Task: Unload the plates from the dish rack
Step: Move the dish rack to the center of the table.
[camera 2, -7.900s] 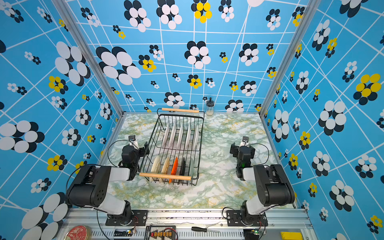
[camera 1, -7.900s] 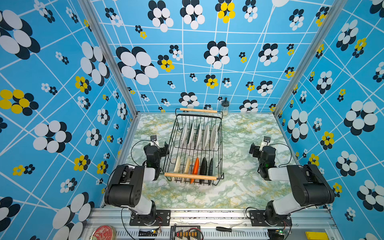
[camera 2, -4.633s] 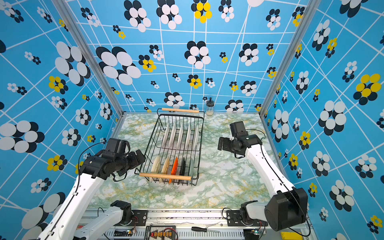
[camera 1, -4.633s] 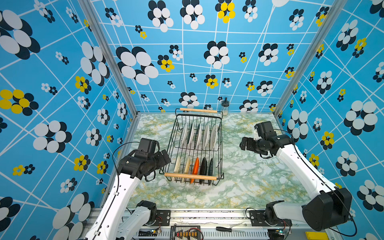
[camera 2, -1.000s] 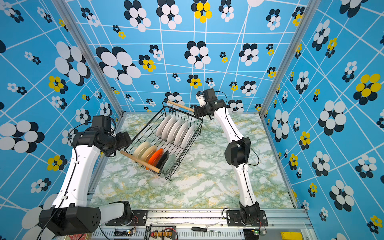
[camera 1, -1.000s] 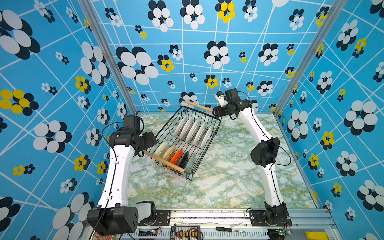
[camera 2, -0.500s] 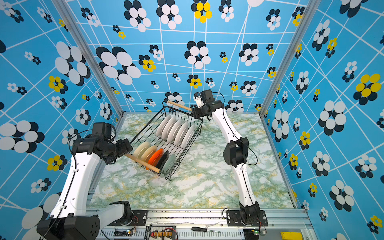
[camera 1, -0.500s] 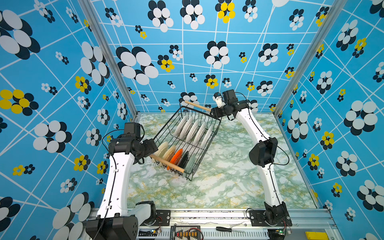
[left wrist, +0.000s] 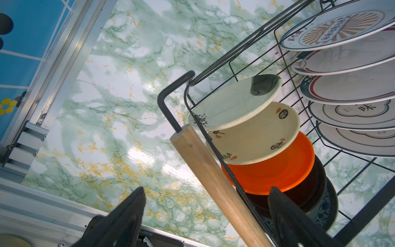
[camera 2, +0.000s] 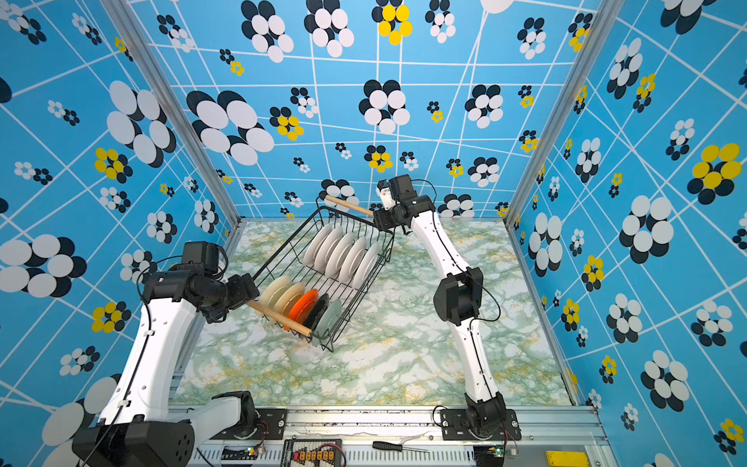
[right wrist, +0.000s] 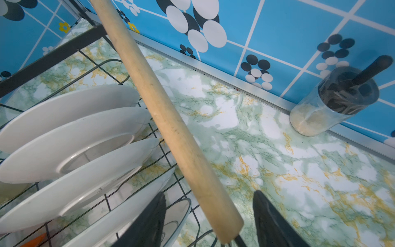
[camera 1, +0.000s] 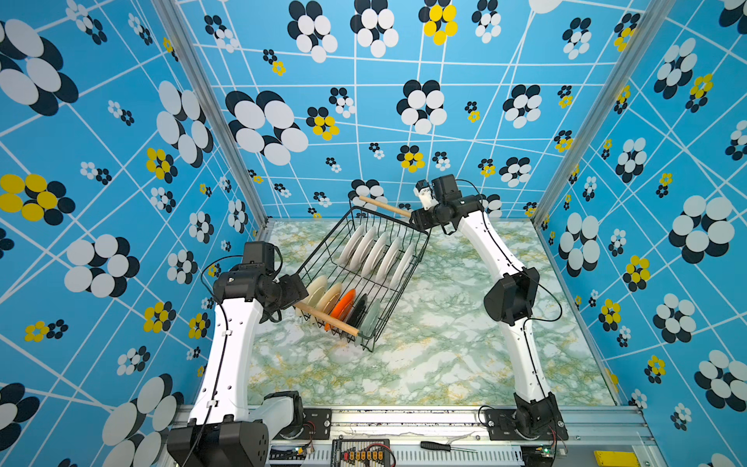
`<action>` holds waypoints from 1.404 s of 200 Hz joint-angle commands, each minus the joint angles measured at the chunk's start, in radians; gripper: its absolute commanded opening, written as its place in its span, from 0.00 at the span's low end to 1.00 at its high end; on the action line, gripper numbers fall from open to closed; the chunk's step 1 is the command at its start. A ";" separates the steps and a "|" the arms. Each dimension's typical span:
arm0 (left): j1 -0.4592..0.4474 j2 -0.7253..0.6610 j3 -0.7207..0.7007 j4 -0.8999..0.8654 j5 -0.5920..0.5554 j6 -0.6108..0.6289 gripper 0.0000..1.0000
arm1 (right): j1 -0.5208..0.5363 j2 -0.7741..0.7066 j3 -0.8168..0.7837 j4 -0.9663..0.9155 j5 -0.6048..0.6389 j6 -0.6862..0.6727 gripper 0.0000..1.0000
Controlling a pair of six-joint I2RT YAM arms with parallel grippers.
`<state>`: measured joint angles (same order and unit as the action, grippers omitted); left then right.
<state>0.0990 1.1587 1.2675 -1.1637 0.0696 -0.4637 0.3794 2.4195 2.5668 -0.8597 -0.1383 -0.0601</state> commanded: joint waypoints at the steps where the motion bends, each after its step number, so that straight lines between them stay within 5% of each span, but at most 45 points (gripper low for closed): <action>1: 0.011 -0.013 -0.019 0.008 0.014 -0.005 0.91 | 0.011 0.031 0.019 -0.056 0.030 0.017 0.65; 193: 0.005 0.088 -0.052 0.122 0.076 0.036 0.89 | 0.006 -0.003 -0.084 -0.065 0.144 0.028 0.45; 281: -0.117 0.077 -0.069 0.124 0.070 -0.003 0.86 | -0.056 -0.083 -0.205 -0.067 0.144 0.009 0.40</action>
<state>0.0292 1.2400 1.2144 -1.0428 0.1314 -0.4496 0.3664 2.4031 2.4157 -0.9051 -0.0204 -0.0383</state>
